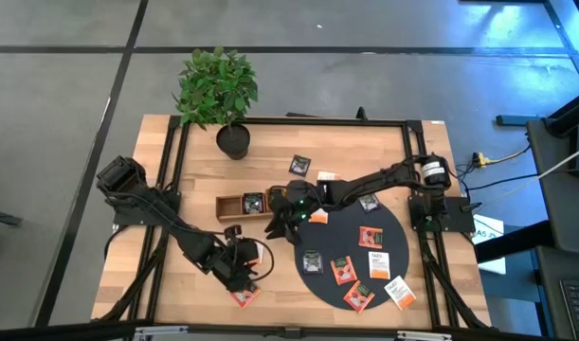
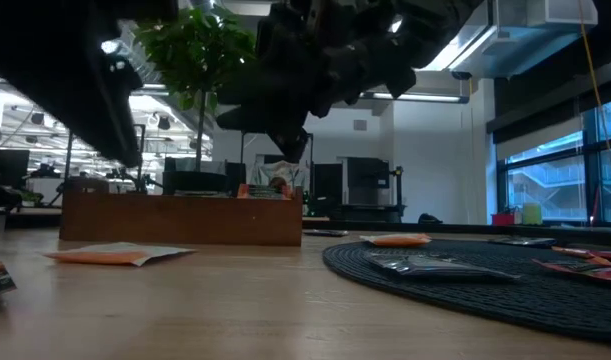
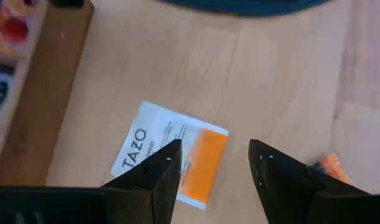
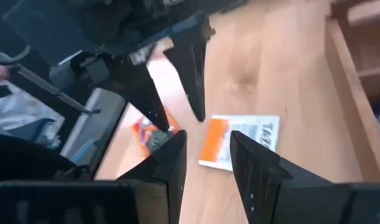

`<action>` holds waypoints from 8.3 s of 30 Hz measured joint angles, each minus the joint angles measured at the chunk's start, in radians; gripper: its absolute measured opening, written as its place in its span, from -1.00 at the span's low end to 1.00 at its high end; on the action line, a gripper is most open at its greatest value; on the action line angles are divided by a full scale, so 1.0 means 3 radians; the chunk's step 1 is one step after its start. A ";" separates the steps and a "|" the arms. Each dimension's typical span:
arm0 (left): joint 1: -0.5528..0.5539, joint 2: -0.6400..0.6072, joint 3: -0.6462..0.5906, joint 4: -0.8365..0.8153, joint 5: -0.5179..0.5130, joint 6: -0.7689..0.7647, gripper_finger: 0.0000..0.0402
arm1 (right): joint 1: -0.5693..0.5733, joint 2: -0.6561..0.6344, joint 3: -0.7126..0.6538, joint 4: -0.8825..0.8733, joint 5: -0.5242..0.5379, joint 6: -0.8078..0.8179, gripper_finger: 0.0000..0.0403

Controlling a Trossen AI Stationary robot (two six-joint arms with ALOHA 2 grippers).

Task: Pick & Place Tea
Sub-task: Put the white tea bag into the left section of the wooden organizer

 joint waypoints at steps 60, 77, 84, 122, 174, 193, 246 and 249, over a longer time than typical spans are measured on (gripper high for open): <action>0.0328 0.0463 -0.0739 0.1893 0.0492 0.0645 -0.09 | 0.0319 0.0392 0.0096 -0.0590 0.0495 0.1005 -0.38; 0.0325 0.0465 -0.0741 0.1890 0.0489 0.0630 -0.09 | 0.0319 0.0389 0.0542 -0.1830 0.0827 0.1099 -0.38; 0.0346 0.0467 -0.0743 0.1899 0.0465 0.0591 -0.09 | 0.0308 0.0389 0.0444 -0.1772 0.0691 0.1381 -0.38; 0.0526 0.0472 -0.0745 0.2053 0.0300 0.0509 -0.09 | 0.0127 0.0640 0.0524 -0.1807 0.0032 0.1274 -0.95; 0.0601 -0.2527 -0.0744 0.0691 -0.0558 0.0018 -0.09 | -0.0302 0.0121 0.2370 -0.3337 0.0464 -0.0639 -0.99; 0.0680 -0.2528 -0.0744 0.1197 -0.0634 0.0314 -0.09 | -0.0218 0.0113 0.2918 -0.4155 0.0376 -0.0628 -0.98; 0.1590 -0.1259 0.0095 0.0561 0.2091 0.0598 -0.09 | 0.0255 0.0256 0.2871 -0.4209 0.0211 -0.0280 -0.98; 0.1586 -0.1259 0.0095 0.0572 0.2091 0.0598 -0.09 | 0.0250 0.0256 0.2871 -0.4223 0.0303 -0.0283 -0.98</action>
